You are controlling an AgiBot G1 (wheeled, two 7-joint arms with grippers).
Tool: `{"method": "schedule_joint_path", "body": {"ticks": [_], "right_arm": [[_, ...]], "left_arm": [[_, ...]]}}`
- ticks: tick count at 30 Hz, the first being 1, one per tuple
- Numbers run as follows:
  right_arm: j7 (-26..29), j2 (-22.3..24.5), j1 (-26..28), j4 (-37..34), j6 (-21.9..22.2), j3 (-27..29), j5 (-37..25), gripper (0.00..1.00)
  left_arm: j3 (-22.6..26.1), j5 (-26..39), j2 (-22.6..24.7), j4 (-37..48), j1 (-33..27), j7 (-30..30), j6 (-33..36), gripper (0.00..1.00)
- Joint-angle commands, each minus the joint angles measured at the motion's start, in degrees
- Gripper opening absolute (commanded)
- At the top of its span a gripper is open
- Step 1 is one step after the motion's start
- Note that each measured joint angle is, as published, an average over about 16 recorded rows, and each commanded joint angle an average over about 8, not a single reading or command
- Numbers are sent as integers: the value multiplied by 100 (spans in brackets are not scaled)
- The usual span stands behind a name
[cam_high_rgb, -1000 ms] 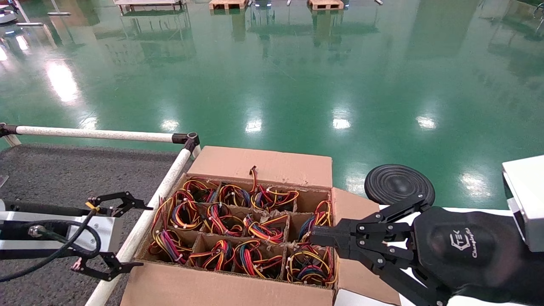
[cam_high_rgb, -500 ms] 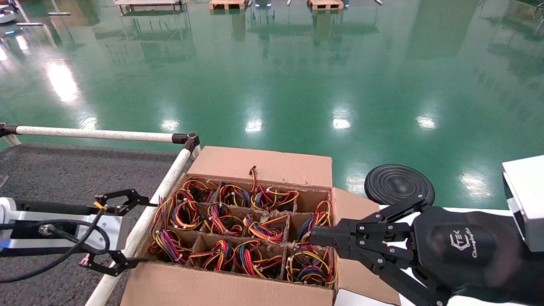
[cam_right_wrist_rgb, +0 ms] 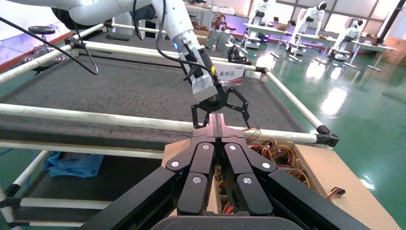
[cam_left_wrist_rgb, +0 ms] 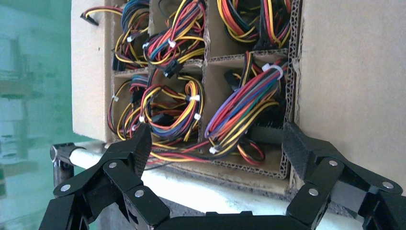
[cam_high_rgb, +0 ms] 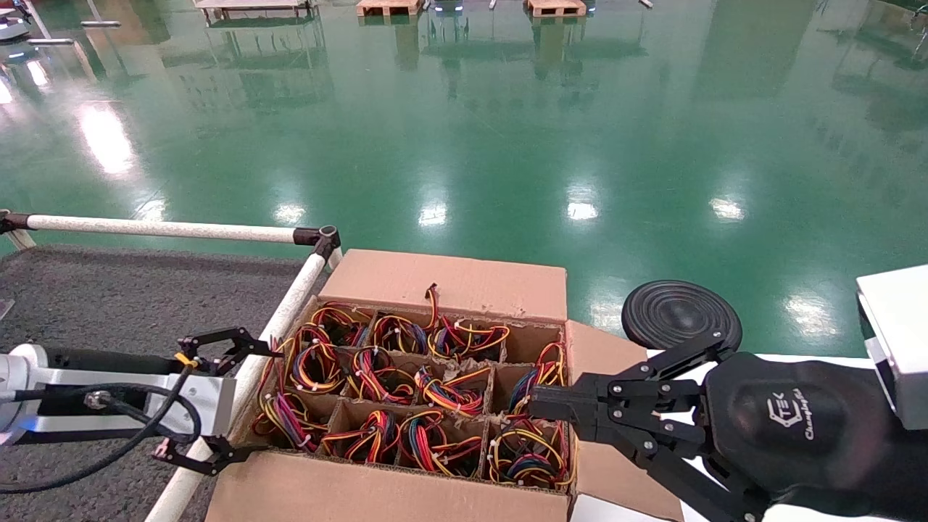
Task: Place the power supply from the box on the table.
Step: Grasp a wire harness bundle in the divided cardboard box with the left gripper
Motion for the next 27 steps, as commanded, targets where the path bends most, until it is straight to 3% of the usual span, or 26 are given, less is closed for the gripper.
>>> {"method": "schedule_joint_path", "body": {"ticks": [1,4,12,13,27], "right_arm": [[0,0,0,0,0,0,0,0],[0,0,0,0,0,0,0,0],[0,0,0,0,0,0,0,0],[0,0,0,0,0,0,0,0],[0,0,0,0,0,0,0,0]], "left_arm": [[-1,-11,14,-3,17,22,-15,100],[-4,-23,39,-9,41,58,-40,97],[2,-46,103,-24,115,153,-103,3],[3,-49,108,-26,124,163,-109,0],[-8,-130,88,-53,226,183,-130,0]]}}
